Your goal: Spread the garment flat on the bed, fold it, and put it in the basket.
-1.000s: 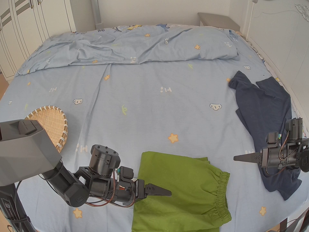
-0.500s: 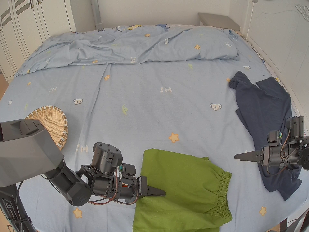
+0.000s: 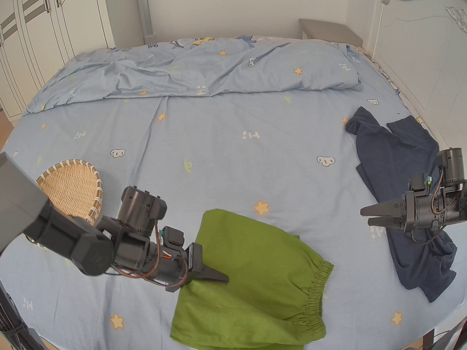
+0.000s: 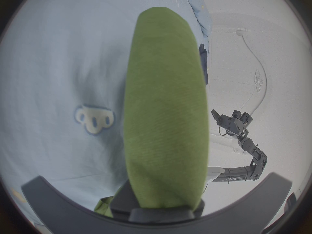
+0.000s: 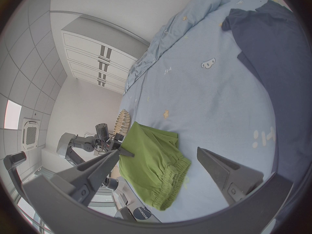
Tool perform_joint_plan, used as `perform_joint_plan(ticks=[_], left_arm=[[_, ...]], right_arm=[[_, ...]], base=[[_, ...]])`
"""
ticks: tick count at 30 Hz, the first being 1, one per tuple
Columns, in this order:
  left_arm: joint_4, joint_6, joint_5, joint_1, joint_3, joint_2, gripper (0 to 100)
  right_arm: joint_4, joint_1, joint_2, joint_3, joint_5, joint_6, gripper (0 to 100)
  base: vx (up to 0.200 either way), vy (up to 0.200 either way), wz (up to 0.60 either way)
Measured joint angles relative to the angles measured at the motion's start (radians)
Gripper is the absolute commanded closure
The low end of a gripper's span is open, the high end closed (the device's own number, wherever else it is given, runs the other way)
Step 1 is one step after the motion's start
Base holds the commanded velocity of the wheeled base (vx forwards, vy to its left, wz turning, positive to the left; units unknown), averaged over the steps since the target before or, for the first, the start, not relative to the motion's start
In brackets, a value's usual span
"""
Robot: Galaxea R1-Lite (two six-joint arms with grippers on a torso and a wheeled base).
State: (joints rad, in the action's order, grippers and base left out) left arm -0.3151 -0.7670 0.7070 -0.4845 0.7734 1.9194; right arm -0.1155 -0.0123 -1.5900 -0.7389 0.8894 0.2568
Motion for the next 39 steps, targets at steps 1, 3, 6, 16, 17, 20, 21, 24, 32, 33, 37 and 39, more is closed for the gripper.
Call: perform_joint_plan(ticks=[1, 3, 6, 16, 17, 20, 21, 24, 32, 33, 37, 39], left_arm=[[0.06, 0.02, 0.001, 0.014, 0.031, -0.008, 100], [0.189, 0.086, 0.005, 0.053, 0.101, -0.021, 100], [0.391, 0.254, 0.014, 0.128, 0.219, -0.033, 100], [0.709, 0.676, 0.082, 0.396, 0.432, -0.054, 100], [0.718, 0.676, 0.085, 0.407, 0.449, -0.059, 100], [0.756, 0.668, 0.089, 0.426, 0.49, -0.071, 100], [0.775, 0.665, 0.09, 0.43, 0.505, -0.074, 100], [0.854, 0.664, 0.09, 0.438, 0.551, -0.081, 100], [0.949, 0.668, 0.091, 0.442, 0.628, -0.097, 100], [0.95, 0.668, 0.091, 0.44, 0.629, -0.098, 100], [0.95, 0.668, 0.091, 0.434, 0.626, -0.101, 100], [0.95, 0.668, 0.091, 0.426, 0.623, -0.102, 100]], right_arm=[[0.007, 0.001, 0.001, -0.009, 0.0, 0.0, 0], [0.021, 0.002, 0.001, -0.024, 0.0, -0.001, 0], [0.038, 0.005, 0.001, -0.043, 0.0, 0.0, 0], [0.073, 0.014, 0.003, -0.074, 0.001, 0.0, 0], [0.073, 0.014, 0.004, -0.074, 0.001, 0.0, 0], [0.075, 0.013, 0.006, -0.075, 0.001, 0.0, 0], [0.075, 0.012, 0.006, -0.075, 0.001, 0.0, 0], [0.081, 0.009, 0.007, -0.075, 0.001, 0.0, 0], [0.095, 0.0, 0.011, -0.076, 0.001, 0.0, 0], [0.095, 0.0, 0.011, -0.076, 0.001, 0.0, 0], [0.095, 0.001, 0.013, -0.077, 0.001, 0.001, 0], [0.095, 0.001, 0.012, -0.077, 0.001, 0.001, 0]], base=[[0.0, 0.0, 0.0], [0.0, 0.0, 0.0], [0.0, 0.0, 0.0], [0.0, 0.0, 0.0], [0.0, 0.0, 0.0], [0.0, 0.067, 0.0], [0.0, 0.2, 0.0], [0.0, 0.2, 0.0], [0.0, 0.2, 0.0], [0.0, 0.2, 0.0], [0.0, 0.2, 0.0], [0.0, 0.2, 0.0]])
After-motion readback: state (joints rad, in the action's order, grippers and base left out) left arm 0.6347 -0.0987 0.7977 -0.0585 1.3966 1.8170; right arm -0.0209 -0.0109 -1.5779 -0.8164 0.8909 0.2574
